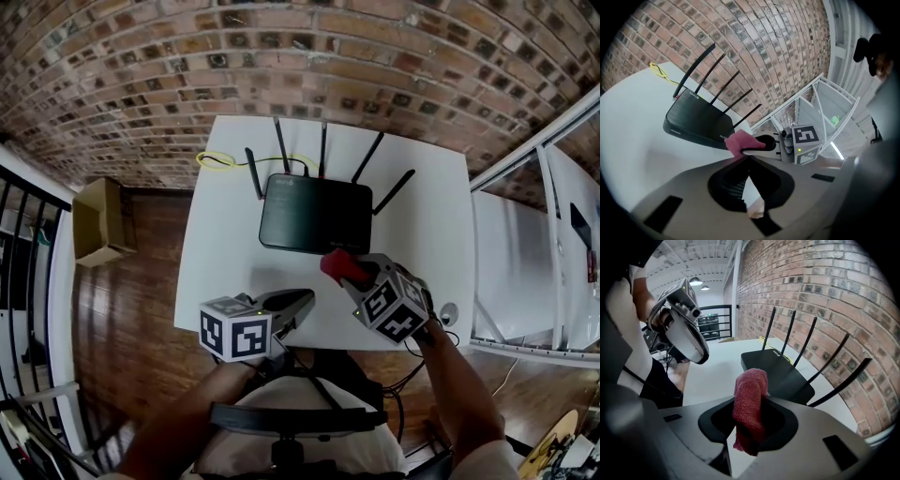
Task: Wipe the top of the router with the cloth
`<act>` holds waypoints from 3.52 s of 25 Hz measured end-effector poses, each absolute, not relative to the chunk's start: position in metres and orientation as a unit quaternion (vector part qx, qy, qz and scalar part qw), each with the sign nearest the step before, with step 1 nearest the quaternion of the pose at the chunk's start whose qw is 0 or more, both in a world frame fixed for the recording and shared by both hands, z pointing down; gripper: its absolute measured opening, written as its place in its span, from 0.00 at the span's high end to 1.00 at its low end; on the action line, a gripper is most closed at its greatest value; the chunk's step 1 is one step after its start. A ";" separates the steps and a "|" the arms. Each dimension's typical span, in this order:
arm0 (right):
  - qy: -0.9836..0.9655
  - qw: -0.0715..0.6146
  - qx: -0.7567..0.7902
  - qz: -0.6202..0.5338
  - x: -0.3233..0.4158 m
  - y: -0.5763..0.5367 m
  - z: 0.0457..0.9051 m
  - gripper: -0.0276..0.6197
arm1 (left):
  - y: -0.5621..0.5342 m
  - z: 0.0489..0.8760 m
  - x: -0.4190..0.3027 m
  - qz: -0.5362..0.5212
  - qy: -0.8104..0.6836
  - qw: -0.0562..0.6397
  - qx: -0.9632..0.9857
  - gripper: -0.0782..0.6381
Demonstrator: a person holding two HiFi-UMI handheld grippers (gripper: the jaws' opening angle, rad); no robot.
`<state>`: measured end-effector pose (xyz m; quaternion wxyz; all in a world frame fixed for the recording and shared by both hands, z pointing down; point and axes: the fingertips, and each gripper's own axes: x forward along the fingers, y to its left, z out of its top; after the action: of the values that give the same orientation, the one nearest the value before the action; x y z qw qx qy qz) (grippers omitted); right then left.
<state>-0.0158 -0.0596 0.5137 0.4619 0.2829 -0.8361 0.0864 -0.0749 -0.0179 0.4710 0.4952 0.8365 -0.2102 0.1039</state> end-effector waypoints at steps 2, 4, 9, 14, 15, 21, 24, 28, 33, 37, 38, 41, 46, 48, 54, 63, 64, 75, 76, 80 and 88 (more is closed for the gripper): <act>-0.836 0.448 0.301 0.103 -0.015 -0.060 0.509 0.76 | -0.017 0.468 -0.079 0.099 -0.210 0.496 0.837 0.89; -0.835 0.434 0.318 0.118 -0.015 -0.060 0.504 0.76 | -0.017 0.464 -0.084 0.095 -0.210 0.496 0.837 0.89; -0.832 0.399 0.358 0.142 -0.017 -0.059 0.495 0.76 | -0.014 0.455 -0.097 0.082 -0.206 0.493 0.841 0.89; -0.830 0.364 0.388 0.167 -0.024 -0.053 0.485 0.76 | -0.010 0.446 -0.111 0.075 -0.201 0.493 0.843 0.89; -0.830 0.357 0.393 0.171 -0.026 -0.051 0.484 0.76 | -0.009 0.444 -0.114 0.073 -0.200 0.492 0.844 0.89; -0.831 0.293 0.426 0.205 -0.041 -0.038 0.467 0.76 | -0.003 0.430 -0.135 0.057 -0.196 0.489 0.848 0.89; -0.831 0.252 0.439 0.230 -0.051 -0.030 0.457 0.76 | 0.002 0.422 -0.147 0.049 -0.193 0.486 0.851 0.89; -0.828 0.206 0.456 0.253 -0.060 -0.021 0.448 0.76 | 0.007 0.416 -0.161 0.039 -0.189 0.485 0.853 0.89; -0.817 0.170 0.479 0.273 -0.066 -0.009 0.445 0.76 | 0.014 0.410 -0.171 0.030 -0.184 0.474 0.860 0.89; -0.807 0.129 0.504 0.282 -0.066 -0.004 0.434 0.76 | 0.018 0.404 -0.179 0.021 -0.186 0.474 0.860 0.89; -0.805 0.119 0.507 0.284 -0.066 -0.003 0.432 0.76 | 0.018 0.402 -0.180 0.017 -0.186 0.474 0.860 0.89; -0.802 0.096 0.514 0.288 -0.066 -0.001 0.424 0.76 | 0.019 0.397 -0.182 0.006 -0.190 0.472 0.861 0.89; -0.801 0.078 0.518 0.290 -0.062 0.001 0.411 0.76 | 0.013 0.374 -0.181 -0.023 -0.201 0.457 0.866 0.89; -0.803 0.073 0.515 0.291 -0.060 0.003 0.406 0.76 | 0.012 0.370 -0.180 -0.025 -0.208 0.455 0.866 0.89; -0.807 0.064 0.506 0.297 -0.031 0.014 0.386 0.76 | 0.018 0.354 -0.154 -0.037 -0.215 0.449 0.867 0.89; -0.816 0.030 0.490 0.306 0.033 0.030 0.355 0.77 | 0.038 0.346 -0.111 -0.047 -0.241 0.459 0.854 0.89; -0.818 0.028 0.486 0.306 0.038 0.031 0.352 0.77 | 0.040 0.345 -0.107 -0.050 -0.246 0.459 0.852 0.89; -0.841 0.023 0.440 0.315 0.091 0.048 0.346 0.77 | 0.064 0.340 -0.050 -0.065 -0.282 0.458 0.840 0.89; -0.843 0.024 0.434 0.316 0.094 0.049 0.346 0.77 | 0.066 0.339 -0.045 -0.066 -0.284 0.458 0.840 0.89; -0.852 0.026 0.415 0.317 0.101 0.052 0.345 0.77 | 0.074 0.339 -0.030 -0.067 -0.293 0.456 0.837 0.89; -0.862 0.034 0.396 0.314 0.121 0.059 0.343 0.77 | 0.087 0.334 -0.002 -0.067 -0.300 0.453 0.837 0.89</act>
<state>0.1215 0.0589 0.3430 0.0342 0.3957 -0.8623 0.3141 -0.0024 0.0866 0.3342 0.4532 0.8368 -0.2997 -0.0669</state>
